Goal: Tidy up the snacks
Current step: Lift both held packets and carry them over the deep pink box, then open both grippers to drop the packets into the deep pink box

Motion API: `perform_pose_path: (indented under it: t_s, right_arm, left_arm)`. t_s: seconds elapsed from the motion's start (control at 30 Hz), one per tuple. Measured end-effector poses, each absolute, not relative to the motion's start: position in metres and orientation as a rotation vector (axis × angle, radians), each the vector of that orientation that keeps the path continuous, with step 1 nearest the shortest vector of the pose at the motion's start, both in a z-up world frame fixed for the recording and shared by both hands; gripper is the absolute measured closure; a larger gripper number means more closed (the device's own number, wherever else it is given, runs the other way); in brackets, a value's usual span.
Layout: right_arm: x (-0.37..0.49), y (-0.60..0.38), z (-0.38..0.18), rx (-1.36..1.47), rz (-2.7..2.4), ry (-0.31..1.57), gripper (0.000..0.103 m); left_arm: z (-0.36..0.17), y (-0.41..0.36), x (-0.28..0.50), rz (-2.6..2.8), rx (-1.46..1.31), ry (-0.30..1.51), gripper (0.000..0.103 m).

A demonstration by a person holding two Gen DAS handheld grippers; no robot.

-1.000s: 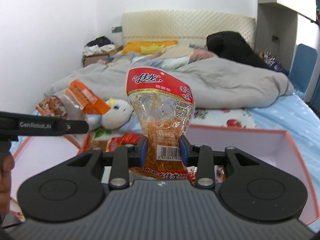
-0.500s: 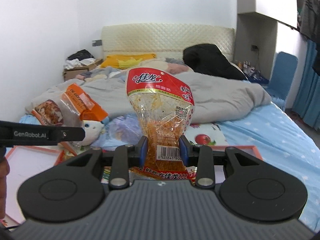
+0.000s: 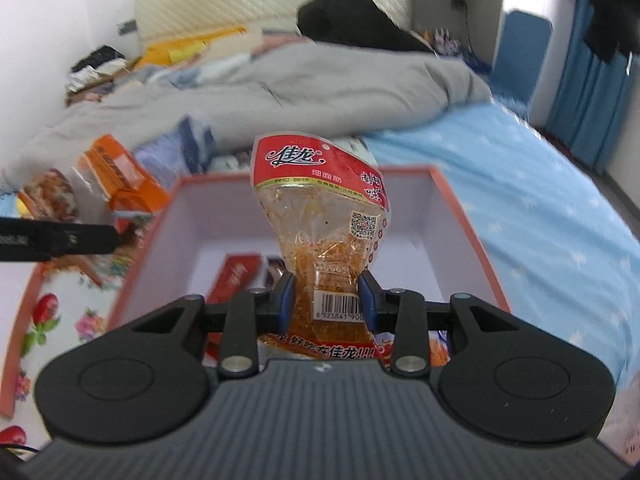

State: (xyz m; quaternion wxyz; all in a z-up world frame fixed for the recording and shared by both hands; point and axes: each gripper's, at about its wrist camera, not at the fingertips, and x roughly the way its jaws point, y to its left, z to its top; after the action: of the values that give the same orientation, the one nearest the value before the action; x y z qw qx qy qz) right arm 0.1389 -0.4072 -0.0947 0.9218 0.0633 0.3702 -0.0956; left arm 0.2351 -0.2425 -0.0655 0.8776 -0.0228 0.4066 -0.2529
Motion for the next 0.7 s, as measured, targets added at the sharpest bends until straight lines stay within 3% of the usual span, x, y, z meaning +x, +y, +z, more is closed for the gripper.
perform_pose_path:
  t_s: [0.27,0.4,0.5,0.7]
  right_arm:
    - [0.135,-0.42,-0.111,0.172,-0.188,0.79,0.063]
    - [0.135,-0.429,-0.112,0.183,-0.197,0.784,0.057]
    - [0.131,-0.432,-0.112,0.188,-0.201,0.781,0.042]
    - [0.126,-0.432,-0.106,0.197,-0.197,0.752,0.04]
  left_arm:
    - [-0.081,-0.266,0.237,-0.539,-0.014,0.896,0.06]
    - [-0.082,-0.27,0.236,-0.534,0.002,0.888,0.059]
    - [-0.081,-0.271,0.236,-0.52,0.019,0.89,0.041]
    - [-0.078,-0.266,0.233,-0.516,0.018,0.878,0.039]
